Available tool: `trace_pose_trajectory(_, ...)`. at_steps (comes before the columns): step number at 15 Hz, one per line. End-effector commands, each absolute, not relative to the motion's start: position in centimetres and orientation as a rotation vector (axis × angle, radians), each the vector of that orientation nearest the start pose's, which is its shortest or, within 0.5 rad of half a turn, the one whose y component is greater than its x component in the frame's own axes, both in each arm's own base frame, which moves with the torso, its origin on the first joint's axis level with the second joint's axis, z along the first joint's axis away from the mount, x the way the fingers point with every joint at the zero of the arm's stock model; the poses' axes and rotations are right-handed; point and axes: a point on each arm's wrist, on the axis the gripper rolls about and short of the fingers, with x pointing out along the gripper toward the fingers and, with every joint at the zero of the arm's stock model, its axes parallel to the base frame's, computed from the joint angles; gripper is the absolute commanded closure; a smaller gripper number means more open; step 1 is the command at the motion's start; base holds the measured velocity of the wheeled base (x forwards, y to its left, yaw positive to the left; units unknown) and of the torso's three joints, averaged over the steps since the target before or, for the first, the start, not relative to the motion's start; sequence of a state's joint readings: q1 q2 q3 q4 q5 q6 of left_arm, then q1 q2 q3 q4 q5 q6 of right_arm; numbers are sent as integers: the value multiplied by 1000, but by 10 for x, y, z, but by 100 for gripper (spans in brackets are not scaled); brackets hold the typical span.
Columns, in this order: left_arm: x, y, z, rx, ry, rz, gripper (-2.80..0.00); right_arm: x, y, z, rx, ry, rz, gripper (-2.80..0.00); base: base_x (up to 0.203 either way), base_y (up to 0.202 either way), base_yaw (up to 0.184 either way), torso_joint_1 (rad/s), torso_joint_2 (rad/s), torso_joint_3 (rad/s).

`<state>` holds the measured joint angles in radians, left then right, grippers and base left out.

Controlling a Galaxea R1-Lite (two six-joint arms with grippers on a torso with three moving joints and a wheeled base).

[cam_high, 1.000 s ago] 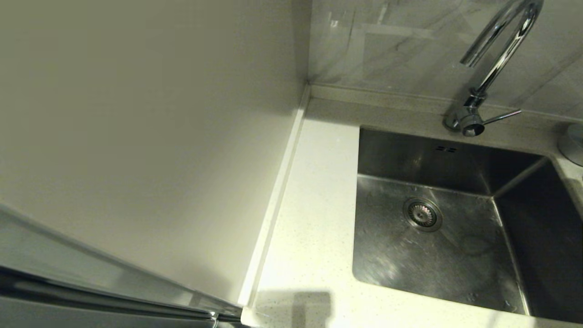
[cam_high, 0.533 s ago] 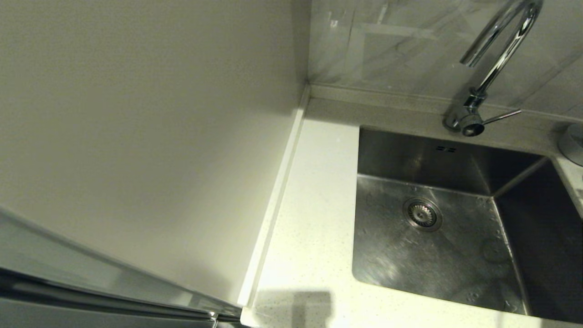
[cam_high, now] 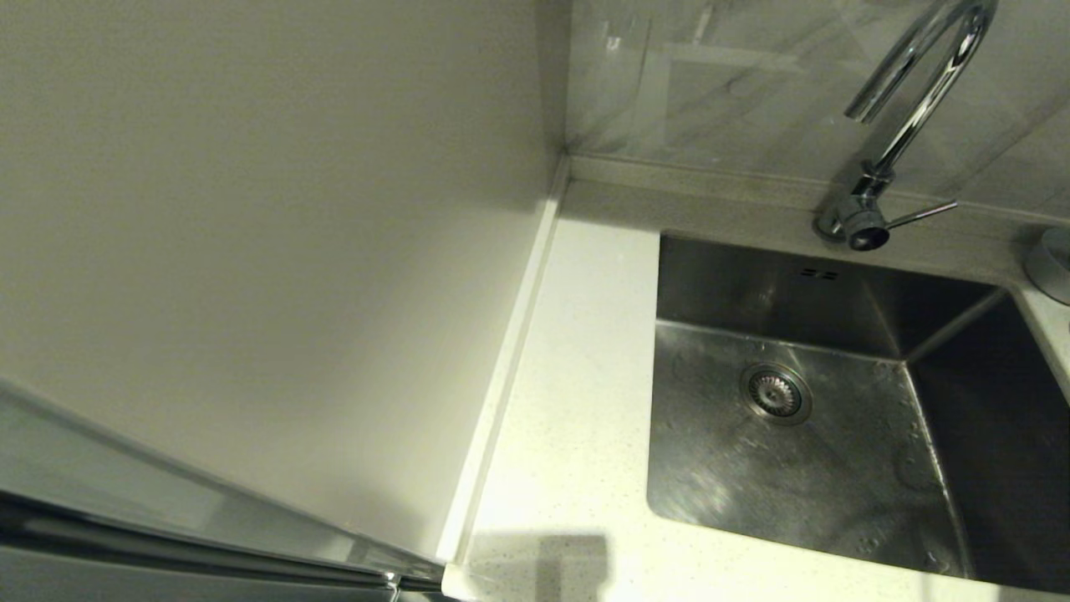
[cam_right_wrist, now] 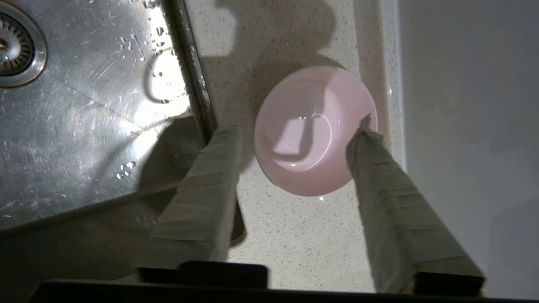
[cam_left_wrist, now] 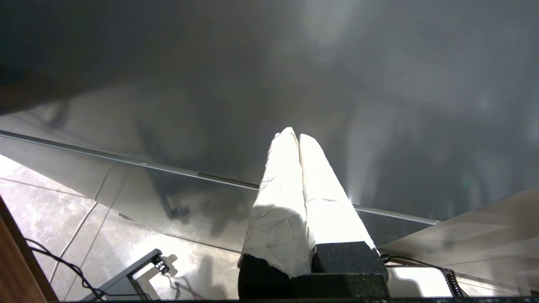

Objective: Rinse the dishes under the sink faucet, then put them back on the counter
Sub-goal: Put a bowl into the sink

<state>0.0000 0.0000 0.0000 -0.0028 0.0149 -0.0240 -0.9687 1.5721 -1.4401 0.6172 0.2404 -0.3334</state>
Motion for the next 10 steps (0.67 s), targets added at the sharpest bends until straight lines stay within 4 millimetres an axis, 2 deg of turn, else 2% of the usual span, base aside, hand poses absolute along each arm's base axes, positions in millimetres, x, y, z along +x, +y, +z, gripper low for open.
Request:
trace_pose_trajectory(1, -23, 0, 76, -25, -7, 14, 0, 151, -212, 276, 146, 752, -569, -280, 0, 0, 0, 0, 0, 0)
trace_pose_trajectory(3, -23, 0, 76, -25, -6, 15, 0, 153, -215, 263, 175, 791, -557, -280, 0, 0, 0, 0, 0, 0)
trace_pose_trajectory(7, -23, 0, 76, -24, -7, 15, 0, 153, -214, 226, 271, 904, -519, -280, 0, 0, 0, 0, 0, 0)
trace_pose_trajectory(10, -23, 0, 76, -25, -6, 15, 0, 153, -215, 213, 319, 937, -508, -280, 0, 0, 0, 0, 0, 0)
